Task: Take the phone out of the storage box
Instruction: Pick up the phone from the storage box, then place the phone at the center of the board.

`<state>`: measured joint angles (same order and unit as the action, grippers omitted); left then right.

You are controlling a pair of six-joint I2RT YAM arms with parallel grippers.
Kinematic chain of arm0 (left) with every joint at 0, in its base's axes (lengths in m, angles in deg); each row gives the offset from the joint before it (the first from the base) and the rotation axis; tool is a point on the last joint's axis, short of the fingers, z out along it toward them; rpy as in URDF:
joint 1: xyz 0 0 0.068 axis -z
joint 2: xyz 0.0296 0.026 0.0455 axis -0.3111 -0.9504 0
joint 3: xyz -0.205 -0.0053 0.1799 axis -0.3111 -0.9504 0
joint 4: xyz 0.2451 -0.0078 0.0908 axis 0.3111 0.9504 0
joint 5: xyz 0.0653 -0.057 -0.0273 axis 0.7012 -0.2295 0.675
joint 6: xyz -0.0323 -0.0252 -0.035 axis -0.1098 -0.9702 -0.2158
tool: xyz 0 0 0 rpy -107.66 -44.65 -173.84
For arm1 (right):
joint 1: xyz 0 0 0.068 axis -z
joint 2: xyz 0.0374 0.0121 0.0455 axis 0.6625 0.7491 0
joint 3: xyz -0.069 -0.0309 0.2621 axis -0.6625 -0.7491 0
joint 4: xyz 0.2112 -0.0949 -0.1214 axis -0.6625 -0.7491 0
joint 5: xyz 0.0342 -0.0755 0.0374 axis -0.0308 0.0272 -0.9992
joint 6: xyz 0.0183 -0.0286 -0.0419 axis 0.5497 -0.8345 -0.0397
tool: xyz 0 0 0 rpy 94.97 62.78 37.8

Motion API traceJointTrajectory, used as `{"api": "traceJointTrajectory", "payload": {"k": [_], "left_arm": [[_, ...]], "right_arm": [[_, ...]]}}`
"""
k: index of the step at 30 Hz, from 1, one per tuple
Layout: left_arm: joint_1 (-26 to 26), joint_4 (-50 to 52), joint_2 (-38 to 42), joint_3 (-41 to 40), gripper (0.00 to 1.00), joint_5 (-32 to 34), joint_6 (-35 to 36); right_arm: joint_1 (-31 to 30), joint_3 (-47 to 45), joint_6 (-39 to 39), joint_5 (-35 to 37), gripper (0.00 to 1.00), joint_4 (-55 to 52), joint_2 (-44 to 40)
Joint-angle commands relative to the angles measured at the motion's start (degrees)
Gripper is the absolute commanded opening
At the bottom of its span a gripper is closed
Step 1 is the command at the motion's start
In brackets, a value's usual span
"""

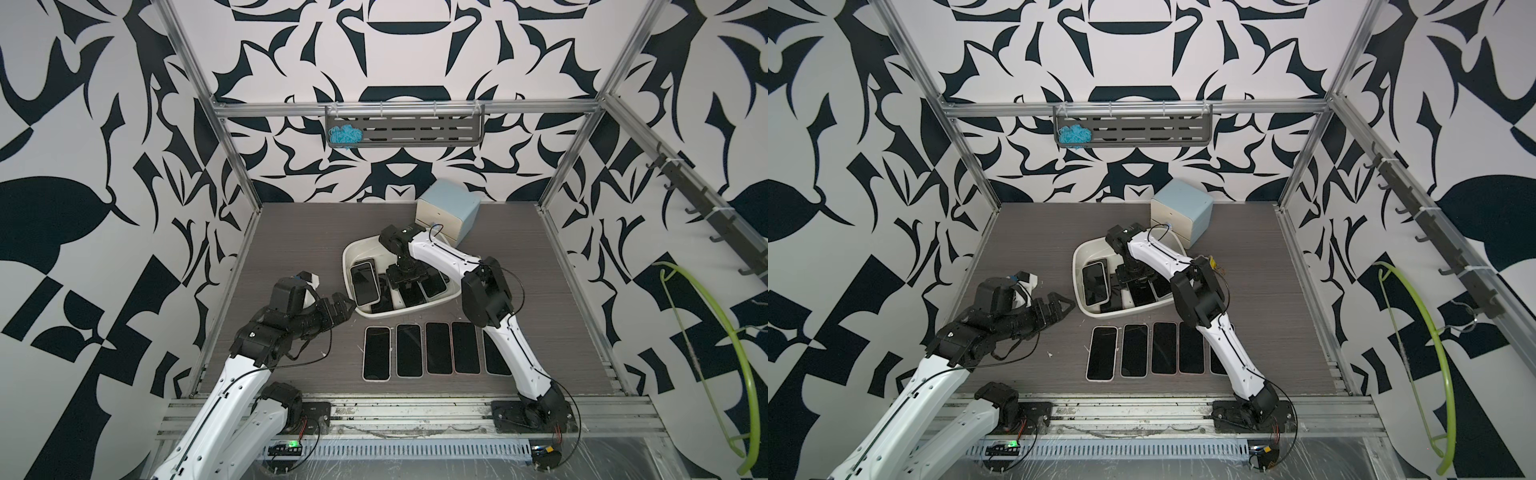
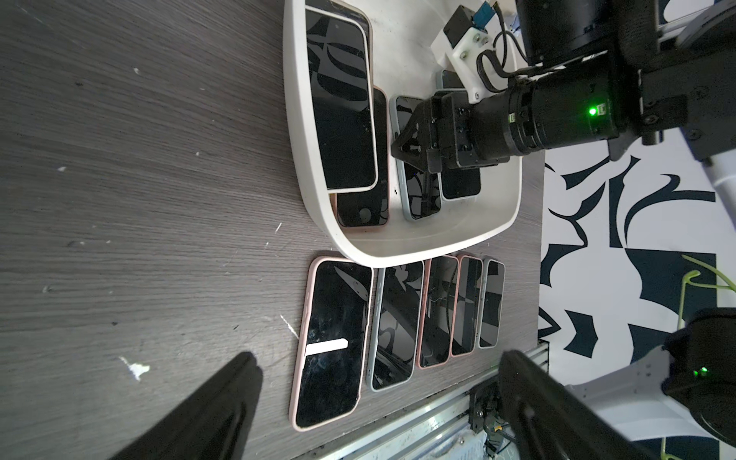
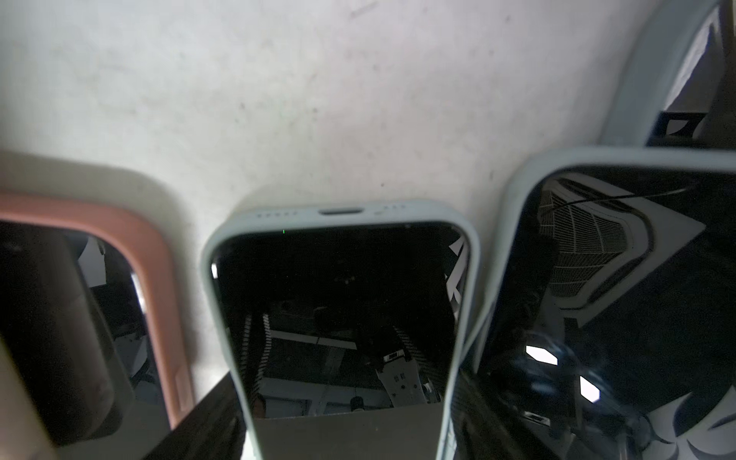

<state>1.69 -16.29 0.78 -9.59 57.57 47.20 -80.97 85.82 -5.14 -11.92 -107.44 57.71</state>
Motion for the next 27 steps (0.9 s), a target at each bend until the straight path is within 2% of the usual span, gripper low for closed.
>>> {"api": "traceJointTrajectory", "payload": {"k": [1, 6, 12, 17, 22, 27], "left_arm": [[-0.3, -1.7, -0.2, 1.6, 1.00, -0.6, 0.5], [-0.3, -4.1, 0.3, 1.1, 1.00, -0.7, 0.2], [-0.2, -7.0, 0.9, -0.2, 1.00, -1.5, -0.8], [-0.2, -11.6, 0.5, -1.9, 1.00, -2.4, -1.9], [-0.2, -18.1, -0.6, -3.6, 1.00, -3.6, -1.7], [-0.2, -23.4, -2.3, -4.8, 1.00, -4.0, -1.7]], "right_arm": [[1.0, 4.4, 0.0, 0.1, 0.72, 3.0, -5.5], [2.8, 7.4, 1.5, -2.1, 0.71, 3.3, -8.6], [5.5, 5.0, 3.6, -3.5, 0.71, 3.9, -14.1], [10.3, -4.3, 3.1, -2.0, 0.71, 4.4, -24.4], [17.3, -19.7, 0.6, 1.6, 0.71, 4.5, -36.5], [25.8, -34.5, -0.8, 1.9, 0.72, 6.5, -45.1]]}}
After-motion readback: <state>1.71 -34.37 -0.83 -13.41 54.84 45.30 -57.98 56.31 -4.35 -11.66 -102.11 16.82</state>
